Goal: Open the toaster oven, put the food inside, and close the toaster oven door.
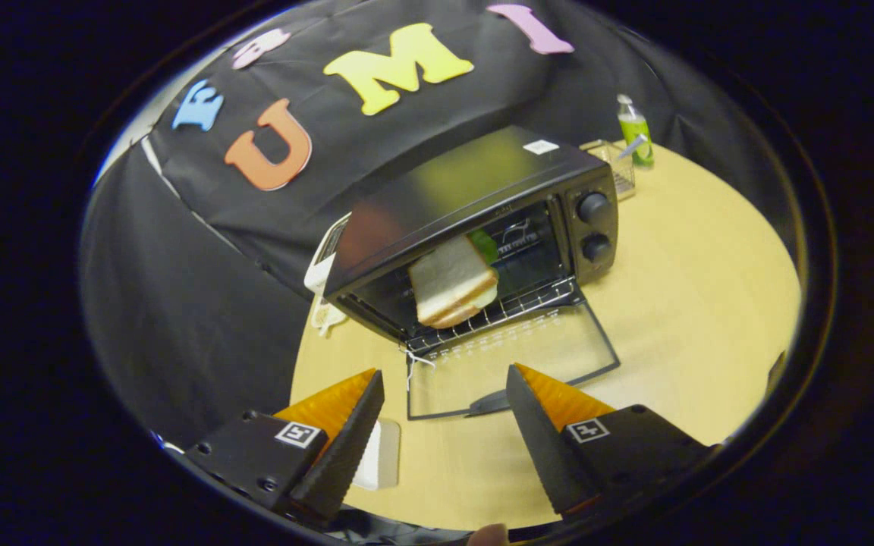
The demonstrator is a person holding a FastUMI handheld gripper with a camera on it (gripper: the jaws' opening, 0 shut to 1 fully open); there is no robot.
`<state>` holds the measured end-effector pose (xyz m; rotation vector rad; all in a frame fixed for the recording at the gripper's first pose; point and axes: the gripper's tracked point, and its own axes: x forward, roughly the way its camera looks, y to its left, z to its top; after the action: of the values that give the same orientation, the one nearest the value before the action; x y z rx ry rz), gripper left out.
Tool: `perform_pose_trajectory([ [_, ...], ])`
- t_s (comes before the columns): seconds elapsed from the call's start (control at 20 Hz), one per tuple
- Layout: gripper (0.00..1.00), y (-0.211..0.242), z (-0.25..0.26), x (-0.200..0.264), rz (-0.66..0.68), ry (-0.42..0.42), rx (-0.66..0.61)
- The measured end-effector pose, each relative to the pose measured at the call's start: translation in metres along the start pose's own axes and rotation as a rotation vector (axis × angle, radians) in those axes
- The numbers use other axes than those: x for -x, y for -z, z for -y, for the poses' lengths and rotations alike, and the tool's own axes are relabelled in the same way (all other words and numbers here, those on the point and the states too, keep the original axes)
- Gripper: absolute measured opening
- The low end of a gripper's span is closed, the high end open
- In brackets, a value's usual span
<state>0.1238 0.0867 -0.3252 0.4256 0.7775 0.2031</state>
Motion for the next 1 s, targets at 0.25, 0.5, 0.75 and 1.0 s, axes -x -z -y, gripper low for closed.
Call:
perform_pose_trajectory([
  [0.25, 1.0, 0.027, 0.008, 0.032, 0.029, 0.055, 0.117],
  [0.5, 1.0, 0.058, 0.032, 0.03, 0.022, 0.11, 0.191],
  [0.75, 1.0, 0.083, 0.067, 0.006, 0.01, 0.182, 0.264],
  [1.0, 1.0, 0.1, 0.088, -0.026, -0.017, 0.212, 0.28],
])
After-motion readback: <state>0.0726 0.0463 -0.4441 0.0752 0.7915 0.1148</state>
